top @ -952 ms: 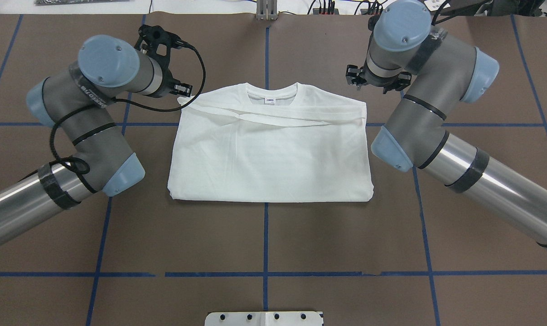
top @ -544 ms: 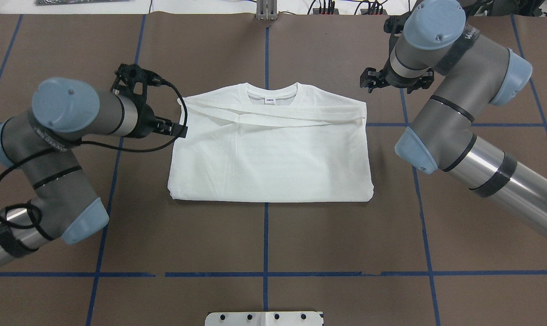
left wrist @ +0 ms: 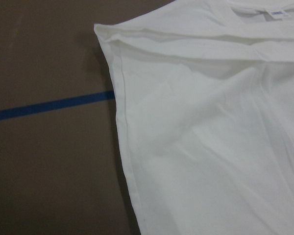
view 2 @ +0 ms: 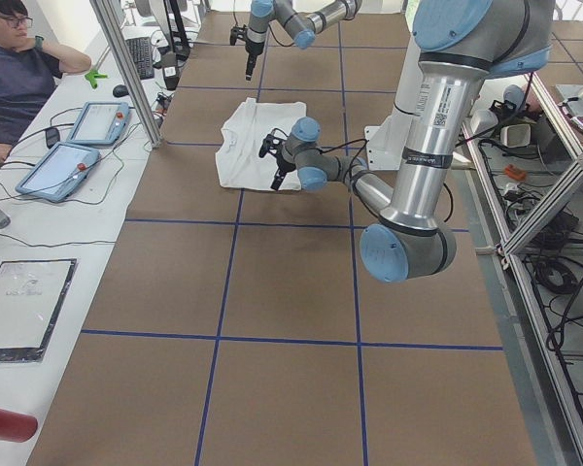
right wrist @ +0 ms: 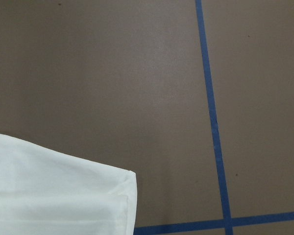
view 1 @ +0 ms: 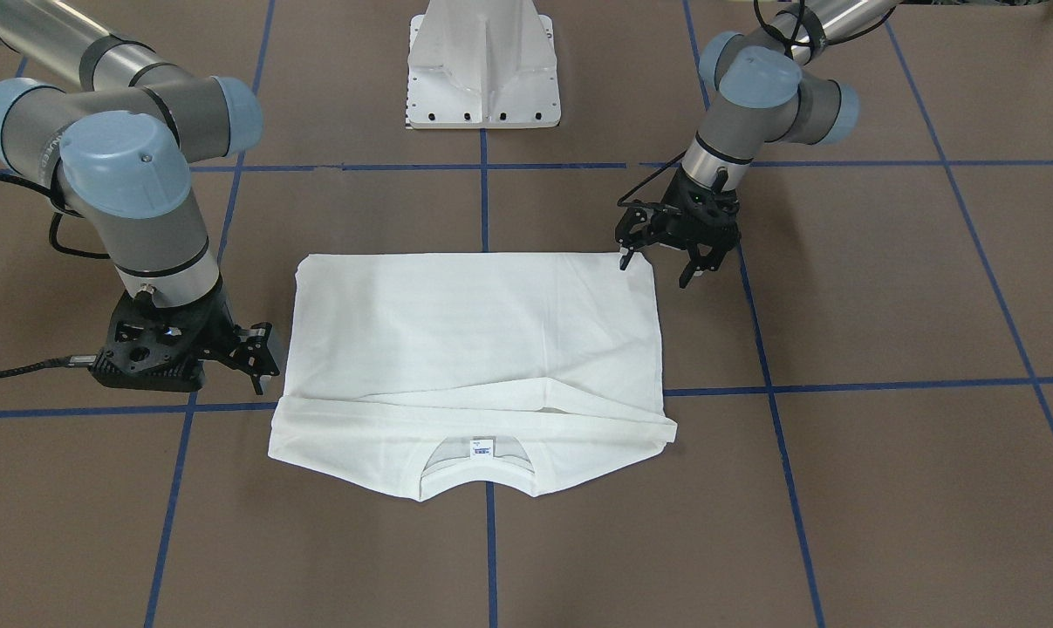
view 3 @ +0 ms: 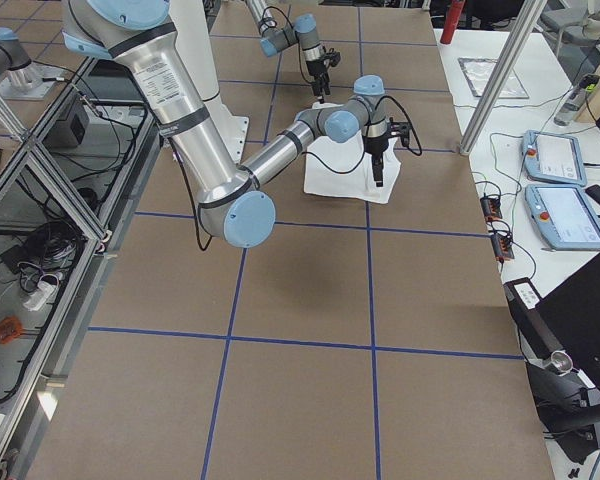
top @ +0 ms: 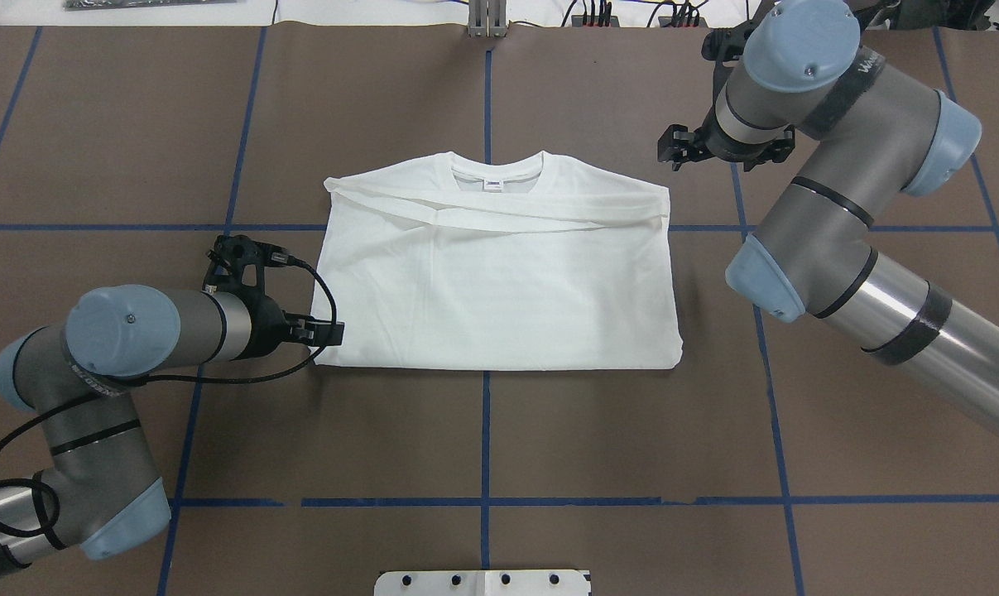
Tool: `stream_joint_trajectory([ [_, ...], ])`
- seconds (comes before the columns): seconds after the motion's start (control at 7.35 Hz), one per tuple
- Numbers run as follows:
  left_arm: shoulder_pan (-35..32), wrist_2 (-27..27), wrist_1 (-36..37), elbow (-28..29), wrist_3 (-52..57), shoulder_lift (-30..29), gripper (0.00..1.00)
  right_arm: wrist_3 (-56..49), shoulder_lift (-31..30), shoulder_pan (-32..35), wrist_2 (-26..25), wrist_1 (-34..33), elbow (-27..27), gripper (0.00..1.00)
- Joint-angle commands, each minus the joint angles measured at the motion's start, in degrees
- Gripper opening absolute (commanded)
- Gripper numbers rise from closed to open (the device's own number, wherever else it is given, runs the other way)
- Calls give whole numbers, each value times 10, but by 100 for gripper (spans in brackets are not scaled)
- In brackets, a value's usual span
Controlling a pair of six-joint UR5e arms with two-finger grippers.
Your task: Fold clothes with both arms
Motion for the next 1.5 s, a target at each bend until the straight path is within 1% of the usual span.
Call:
stream_joint_trajectory([
  [0.0,27,16,-2,3,-19,-1,87,4,3,0,0,0,1,100],
  [0.14,29,16,0,3,-26,-1,52,4,2,0,0,0,0,100],
  [0.27,30,16,0,3,-27,-1,31,3,2,0,0,0,0,100],
  [0.41,30,16,0,1,-28,-1,2,3,2,0,0,0,0,100],
  [0.68,28,16,0,-7,-27,1,0,4,3,0,0,0,1,100],
  [0.95,17,11,7,-29,3,17,0,2,2,0,0,0,1,100],
  [1.09,-27,12,10,-23,71,18,0,1,1,0,0,0,0,100],
  [1.22,-89,12,30,-4,132,13,0,2,2,-1,0,0,0,100],
  [1.36,-145,12,51,36,191,-15,0,5,3,-3,-1,0,0,100],
])
